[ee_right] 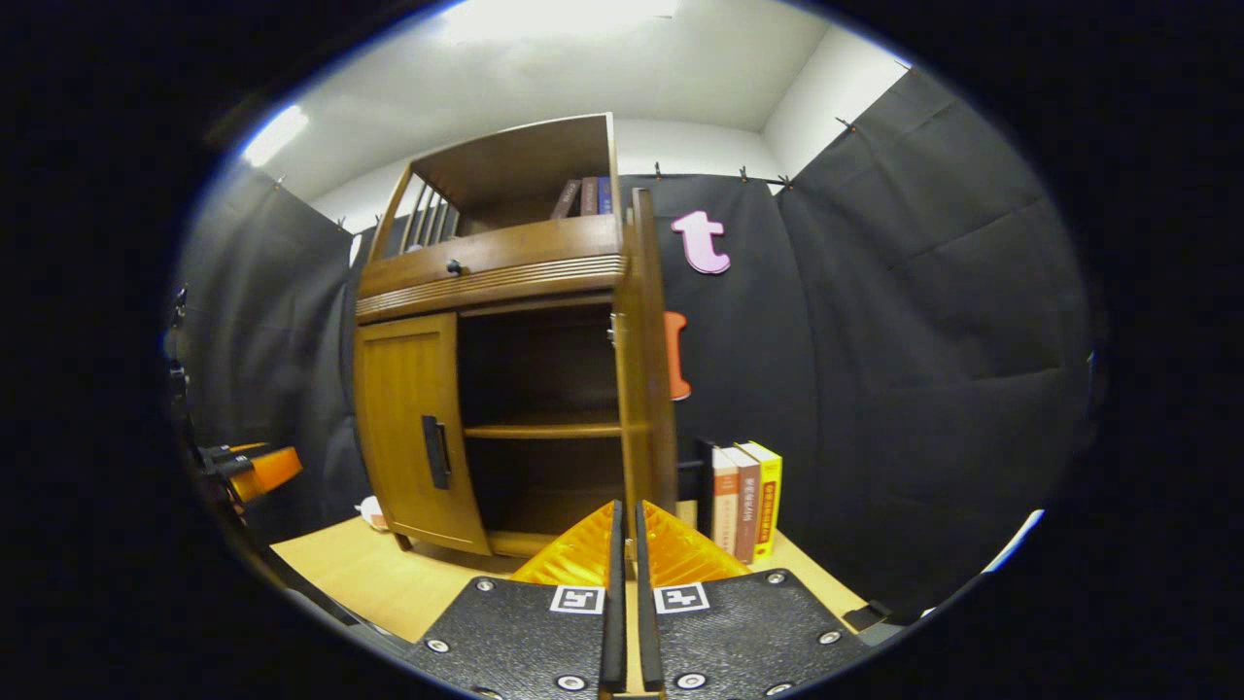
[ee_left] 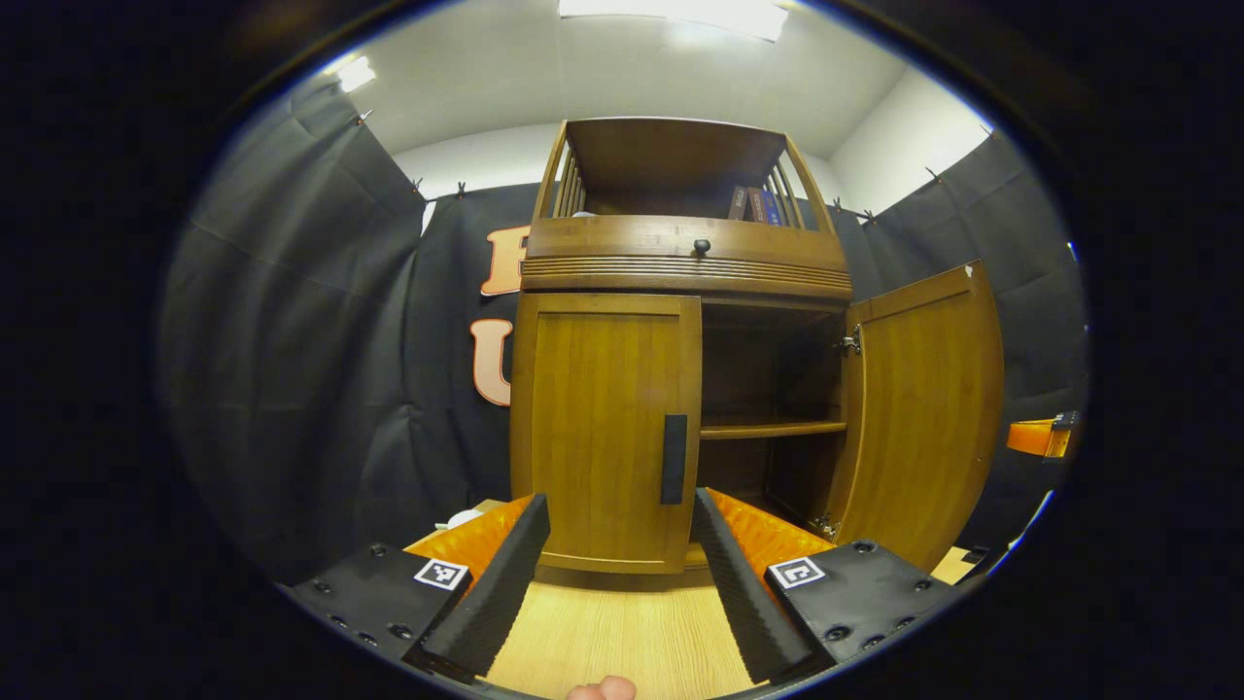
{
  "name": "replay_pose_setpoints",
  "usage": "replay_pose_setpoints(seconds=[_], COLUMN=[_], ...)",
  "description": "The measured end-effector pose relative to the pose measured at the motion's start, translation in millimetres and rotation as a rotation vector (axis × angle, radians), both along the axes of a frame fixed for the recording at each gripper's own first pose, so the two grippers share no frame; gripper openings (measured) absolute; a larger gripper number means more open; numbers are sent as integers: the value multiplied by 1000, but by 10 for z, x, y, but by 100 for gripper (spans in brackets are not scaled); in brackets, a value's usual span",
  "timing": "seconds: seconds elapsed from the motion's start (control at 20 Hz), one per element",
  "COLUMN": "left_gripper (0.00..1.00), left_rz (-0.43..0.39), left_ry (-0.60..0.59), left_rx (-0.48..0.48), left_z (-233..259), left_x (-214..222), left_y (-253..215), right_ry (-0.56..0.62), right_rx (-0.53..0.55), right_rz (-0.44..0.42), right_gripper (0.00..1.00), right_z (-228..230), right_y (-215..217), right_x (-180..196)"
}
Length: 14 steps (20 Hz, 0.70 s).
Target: Open the right door of the double-door shoe cabinet with the right hand, and open the left door with the left hand.
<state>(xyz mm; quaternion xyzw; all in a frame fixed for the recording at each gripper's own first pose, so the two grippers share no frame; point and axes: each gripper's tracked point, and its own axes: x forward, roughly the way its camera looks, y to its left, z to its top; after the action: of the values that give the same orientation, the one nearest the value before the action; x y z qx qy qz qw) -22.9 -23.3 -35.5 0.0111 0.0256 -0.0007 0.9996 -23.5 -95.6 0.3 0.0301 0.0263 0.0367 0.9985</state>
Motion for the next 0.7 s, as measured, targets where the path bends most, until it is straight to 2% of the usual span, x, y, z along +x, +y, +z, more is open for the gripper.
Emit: replay_pose_setpoints(seconds=[0.1,0.2,0.3,0.4,0.55,0.6,0.65,0.7], left_gripper=[98,98,95,94,94,94,94,94], left_rz=[7,7,12,12,1,-6,-13,-24], left_ry=[-1,-2,-2,-4,-6,-6,-8,-11], left_rx=[-4,-6,6,12,20,25,28,26], left_z=[0,-3,7,23,37,40,56,70], left_x=[-9,16,53,113,235,273,318,363], left_y=[20,40,74,78,50,34,3,-35], right_ry=[5,16,7,19,49,51,57,65], right_rx=[-31,-5,-6,-29,-11,1,7,6], right_rz=[26,61,52,30,44,39,35,24], right_gripper=[5,8,31,45,58,72,76,75], right_z=[-38,-18,-7,-69,-191,-205,-223,-256], right_y=[149,305,320,280,319,309,309,297], right_x=[25,53,100,125,104,94,96,107])
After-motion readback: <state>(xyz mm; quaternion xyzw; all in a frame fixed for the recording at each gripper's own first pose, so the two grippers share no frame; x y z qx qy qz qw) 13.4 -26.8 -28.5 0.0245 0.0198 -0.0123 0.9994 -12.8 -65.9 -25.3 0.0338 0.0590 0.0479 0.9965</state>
